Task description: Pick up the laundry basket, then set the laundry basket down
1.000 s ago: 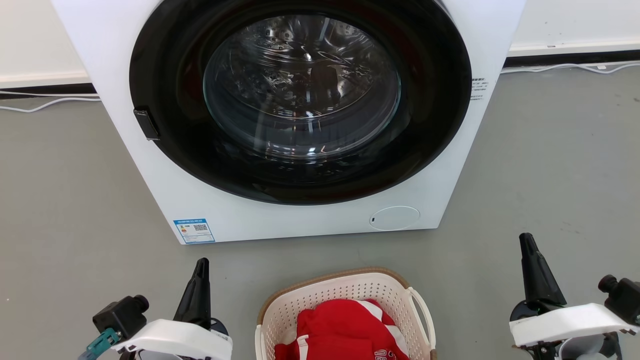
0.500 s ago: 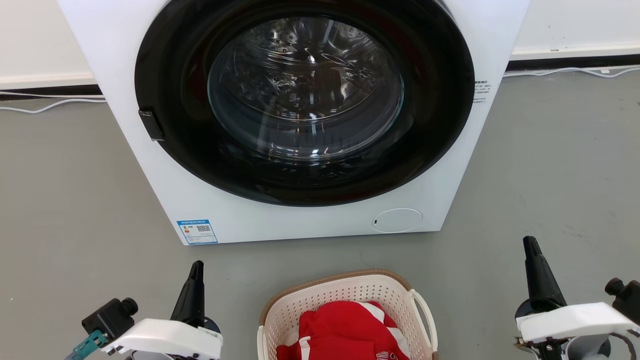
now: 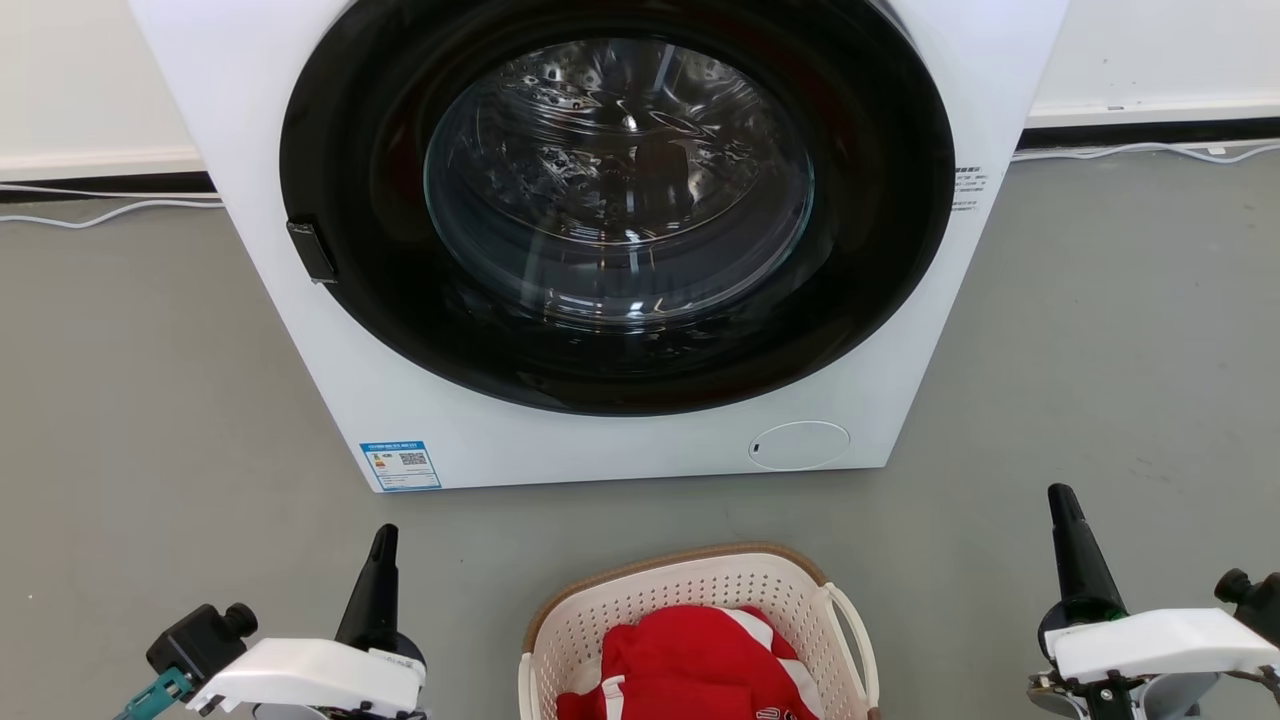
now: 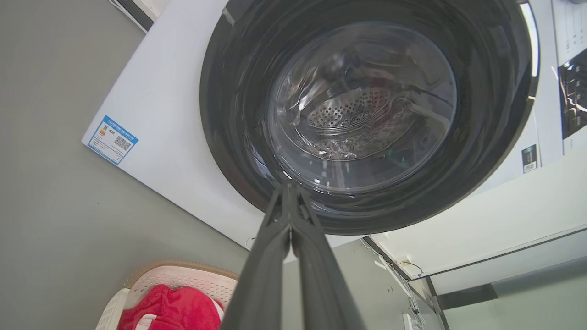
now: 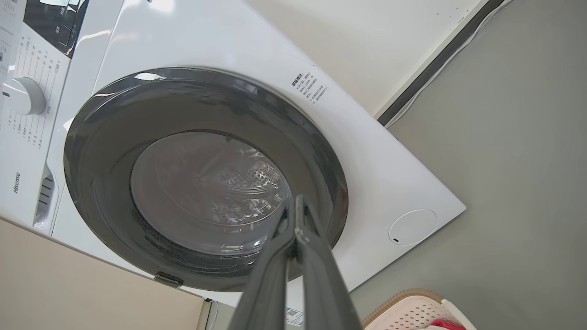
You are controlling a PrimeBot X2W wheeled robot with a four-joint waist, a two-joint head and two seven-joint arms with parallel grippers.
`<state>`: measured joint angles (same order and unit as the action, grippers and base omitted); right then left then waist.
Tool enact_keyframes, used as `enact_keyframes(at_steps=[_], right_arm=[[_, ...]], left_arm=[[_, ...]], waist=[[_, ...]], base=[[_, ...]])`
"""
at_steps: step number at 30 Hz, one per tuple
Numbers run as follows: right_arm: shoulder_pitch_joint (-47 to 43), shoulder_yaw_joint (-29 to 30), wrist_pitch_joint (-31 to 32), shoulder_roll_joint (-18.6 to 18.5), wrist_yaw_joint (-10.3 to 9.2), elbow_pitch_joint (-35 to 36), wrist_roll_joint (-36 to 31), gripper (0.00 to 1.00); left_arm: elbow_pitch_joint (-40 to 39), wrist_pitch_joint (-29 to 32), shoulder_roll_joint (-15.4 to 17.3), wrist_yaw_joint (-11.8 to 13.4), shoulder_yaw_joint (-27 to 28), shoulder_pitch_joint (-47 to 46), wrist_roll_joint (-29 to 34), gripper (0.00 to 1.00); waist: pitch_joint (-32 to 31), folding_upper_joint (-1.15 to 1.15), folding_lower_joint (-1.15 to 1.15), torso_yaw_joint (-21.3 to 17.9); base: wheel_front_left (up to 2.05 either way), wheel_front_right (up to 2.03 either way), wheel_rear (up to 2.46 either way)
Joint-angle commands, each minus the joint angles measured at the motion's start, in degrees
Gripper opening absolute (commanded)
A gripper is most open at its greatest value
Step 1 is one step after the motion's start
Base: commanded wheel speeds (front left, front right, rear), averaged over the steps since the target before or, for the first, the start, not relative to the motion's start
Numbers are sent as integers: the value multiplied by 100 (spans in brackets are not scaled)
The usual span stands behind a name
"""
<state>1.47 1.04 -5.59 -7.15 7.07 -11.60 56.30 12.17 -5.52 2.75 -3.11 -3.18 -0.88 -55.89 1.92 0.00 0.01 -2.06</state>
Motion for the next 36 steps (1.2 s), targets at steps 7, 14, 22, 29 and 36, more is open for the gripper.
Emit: enact_keyframes(at_steps=[7, 14, 22, 29, 36], right_arm=[[304, 27, 155, -13, 23, 91, 514, 0], [321, 68, 255, 23, 25, 57, 849, 0], [345, 131, 406, 79, 28, 5, 1353, 0], [365, 182, 525, 123, 30, -36, 1744, 0], [384, 233, 645, 168, 33, -76, 2134, 0]], left_arm=[[-91, 141, 70, -98, 204, -330, -519, 0], [-62, 241, 75, -134, 269, -349, -859, 0], [-19, 392, 81, -188, 370, -380, -1370, 0], [15, 511, 85, -230, 449, -403, -1766, 0], [49, 630, 88, -272, 530, -427, -2162, 0]], waist=[[-21, 0, 0, 24], [-37, 0, 0, 43], [-61, 0, 0, 72], [-80, 0, 0, 95], [-99, 0, 0, 117]], base=[[0, 0, 0], [0, 0, 0], [0, 0, 0], [0, 0, 0], [0, 0, 0]])
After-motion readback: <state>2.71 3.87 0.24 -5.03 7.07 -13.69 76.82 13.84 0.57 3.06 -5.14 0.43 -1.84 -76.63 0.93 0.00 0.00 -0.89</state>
